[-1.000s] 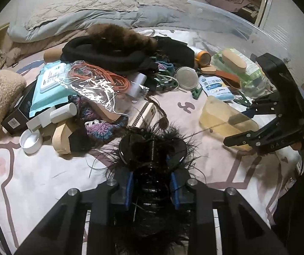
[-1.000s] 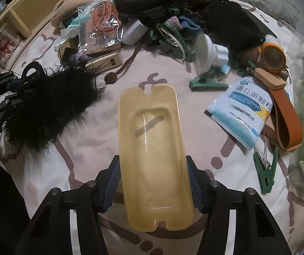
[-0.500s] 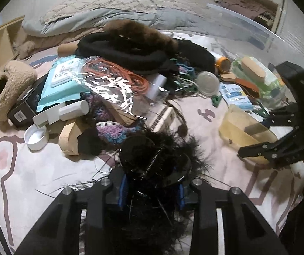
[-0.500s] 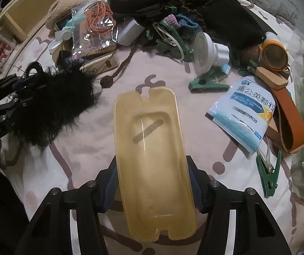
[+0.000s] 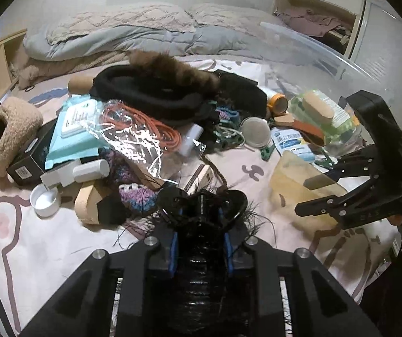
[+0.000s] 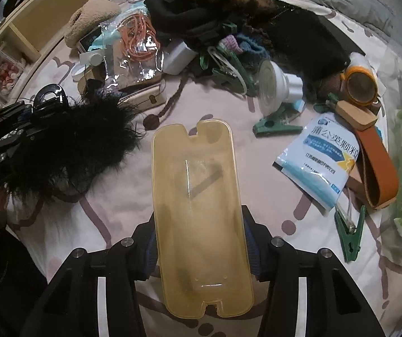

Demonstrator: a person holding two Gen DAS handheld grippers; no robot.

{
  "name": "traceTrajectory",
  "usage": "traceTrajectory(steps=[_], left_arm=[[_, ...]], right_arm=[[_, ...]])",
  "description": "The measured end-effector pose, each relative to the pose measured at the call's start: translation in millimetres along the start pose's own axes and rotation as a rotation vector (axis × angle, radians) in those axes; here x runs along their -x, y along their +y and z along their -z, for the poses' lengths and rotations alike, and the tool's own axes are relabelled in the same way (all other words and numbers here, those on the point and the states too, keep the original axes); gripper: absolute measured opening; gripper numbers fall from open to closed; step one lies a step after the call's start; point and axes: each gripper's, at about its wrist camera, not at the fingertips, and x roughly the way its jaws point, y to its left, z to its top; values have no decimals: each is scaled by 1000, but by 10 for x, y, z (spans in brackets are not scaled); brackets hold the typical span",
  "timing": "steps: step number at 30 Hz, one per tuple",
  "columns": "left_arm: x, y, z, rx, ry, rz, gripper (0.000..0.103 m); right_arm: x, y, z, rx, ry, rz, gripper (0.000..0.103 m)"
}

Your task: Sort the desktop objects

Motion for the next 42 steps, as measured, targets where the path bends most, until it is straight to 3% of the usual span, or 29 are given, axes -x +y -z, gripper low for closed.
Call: traceTrajectory(steps=[20, 35, 42], left_arm=[[494, -47, -394, 10, -148, -15, 24], [888, -320, -865, 3, -297, 32, 24], [980, -422, -1061, 15, -348, 56, 24]], right_arm=[[539, -44, -268, -104, -159, 26, 51], [1350, -117, -314, -199, -388, 30, 51], [1601, -152, -276, -221, -451, 34, 51]])
